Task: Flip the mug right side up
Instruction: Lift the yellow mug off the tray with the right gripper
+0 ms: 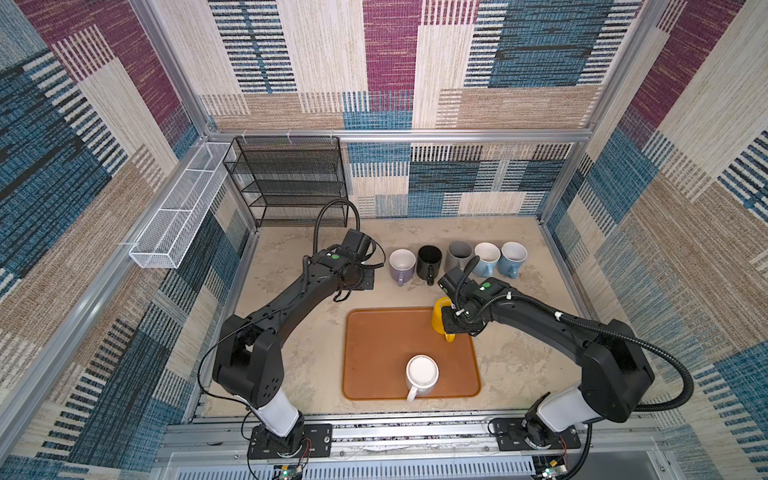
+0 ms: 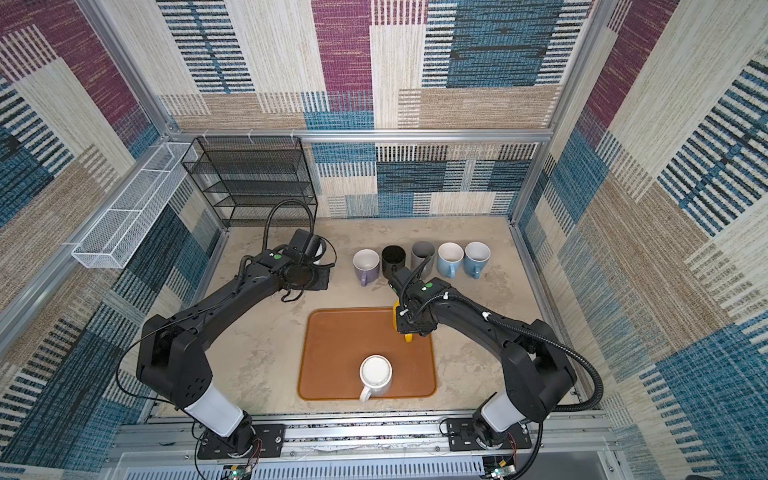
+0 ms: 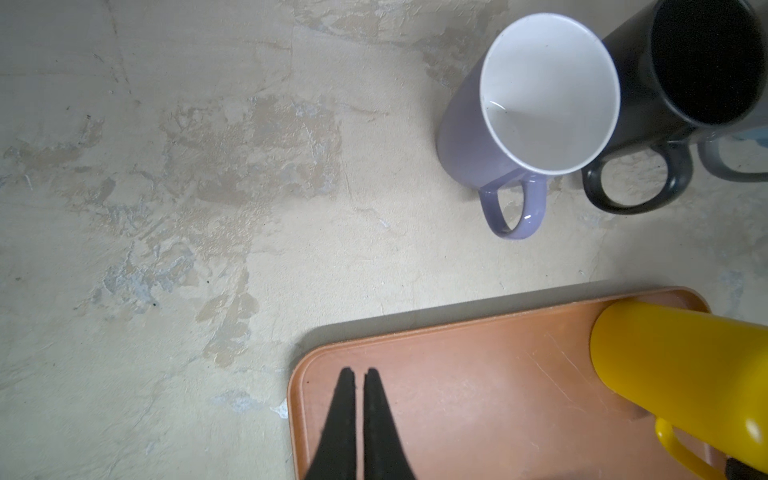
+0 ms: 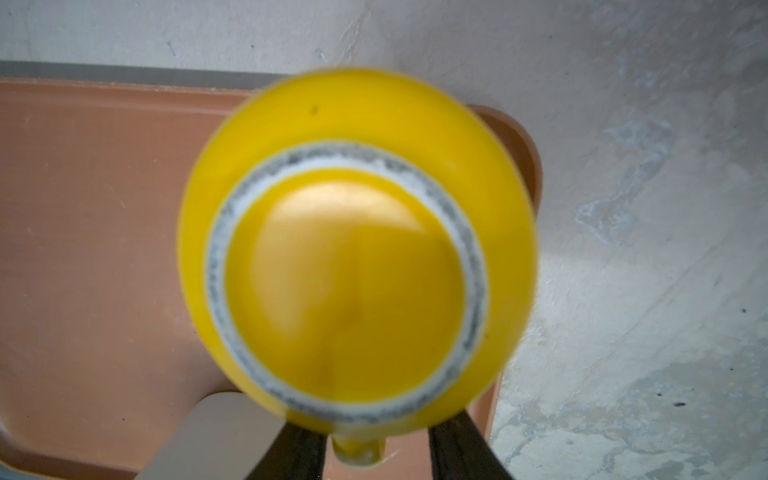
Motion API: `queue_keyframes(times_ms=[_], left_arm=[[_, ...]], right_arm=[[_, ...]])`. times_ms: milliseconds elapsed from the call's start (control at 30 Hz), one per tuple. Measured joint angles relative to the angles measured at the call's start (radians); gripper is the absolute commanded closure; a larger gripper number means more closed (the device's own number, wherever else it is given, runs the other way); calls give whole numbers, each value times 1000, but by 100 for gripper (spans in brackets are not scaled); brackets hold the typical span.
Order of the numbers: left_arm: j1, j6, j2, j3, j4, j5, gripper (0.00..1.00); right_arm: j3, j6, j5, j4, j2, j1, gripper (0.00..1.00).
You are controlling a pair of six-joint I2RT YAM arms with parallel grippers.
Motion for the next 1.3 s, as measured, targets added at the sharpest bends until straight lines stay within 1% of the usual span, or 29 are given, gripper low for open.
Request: queue_keyframes(times_ms=[300, 667, 833, 900, 1133, 1233, 1300], left_arm=[[2, -3, 5, 0, 15, 9, 94], [2, -7, 5, -6, 21, 19, 94], [2, -11, 3, -16, 23, 36, 93], [2, -14, -3, -22, 24, 37, 93], [2, -14, -37, -43, 44, 54, 92], [2, -14, -51, -46, 50, 63, 92], [2, -14, -61, -46, 51, 64, 92]], right_arm=[[19, 0, 8, -32, 28, 0, 65], [28, -12, 17, -48, 40, 0, 75], [29, -21, 16, -51, 46, 2, 81], [30, -23, 16, -55, 46, 2, 82], [41, -38, 18, -53, 36, 0, 96], [56, -45, 18, -32, 19, -2, 100], [71, -56, 13, -23, 8, -3, 100]])
